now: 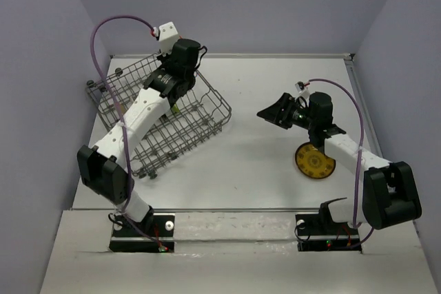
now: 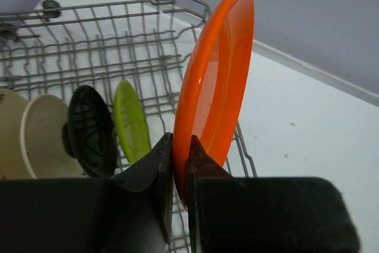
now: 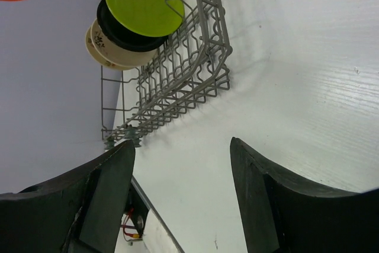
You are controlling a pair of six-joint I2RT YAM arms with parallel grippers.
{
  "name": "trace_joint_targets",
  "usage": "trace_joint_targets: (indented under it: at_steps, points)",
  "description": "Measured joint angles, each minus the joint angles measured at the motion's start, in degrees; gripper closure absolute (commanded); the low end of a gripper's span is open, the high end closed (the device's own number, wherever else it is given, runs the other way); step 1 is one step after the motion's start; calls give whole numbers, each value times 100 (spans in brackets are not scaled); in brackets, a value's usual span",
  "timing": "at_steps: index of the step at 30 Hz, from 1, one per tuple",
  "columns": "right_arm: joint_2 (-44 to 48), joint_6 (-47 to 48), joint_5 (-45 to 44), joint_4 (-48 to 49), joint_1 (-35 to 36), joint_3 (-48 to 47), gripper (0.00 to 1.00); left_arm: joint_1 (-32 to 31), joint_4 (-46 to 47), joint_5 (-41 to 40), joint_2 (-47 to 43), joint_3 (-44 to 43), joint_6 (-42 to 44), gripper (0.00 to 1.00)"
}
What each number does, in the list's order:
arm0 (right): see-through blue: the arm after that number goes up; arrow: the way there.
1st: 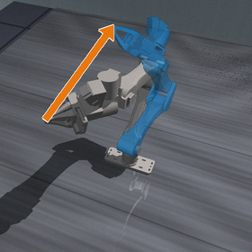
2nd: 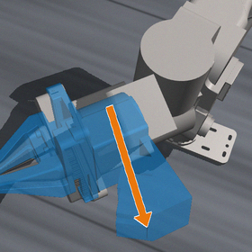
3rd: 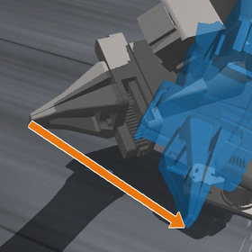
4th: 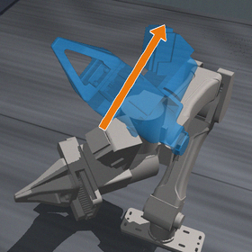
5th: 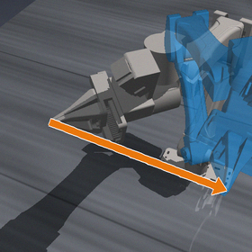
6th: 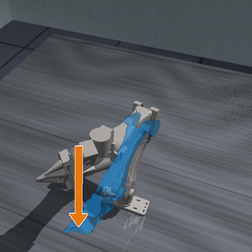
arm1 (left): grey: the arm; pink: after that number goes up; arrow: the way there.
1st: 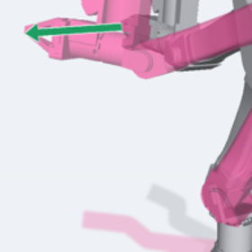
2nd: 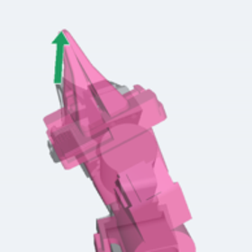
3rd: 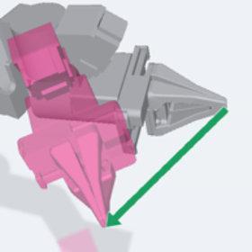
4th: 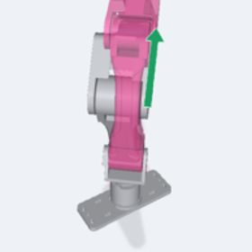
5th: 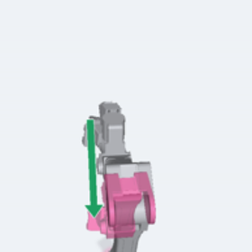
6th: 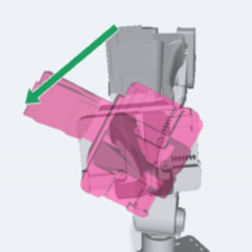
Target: Load the plates into the dish rack
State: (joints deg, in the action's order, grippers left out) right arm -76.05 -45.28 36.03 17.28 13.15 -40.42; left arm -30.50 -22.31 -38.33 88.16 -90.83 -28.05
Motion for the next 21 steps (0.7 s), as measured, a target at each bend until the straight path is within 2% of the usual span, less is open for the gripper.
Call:
trace_joint_targets:
  at_steps: [5,13,21]
  points:
    - [72,4,2,-2,11,122,29,13,-590,-1040,1244,-835,-223,95]
    - [70,7,2,7,42,201,29,11,-1714,-1635,2765,-1283,-1056,95]
    - [57,4,26,42,120,201,29,13,-2175,-1904,3064,-1858,-1600,95]
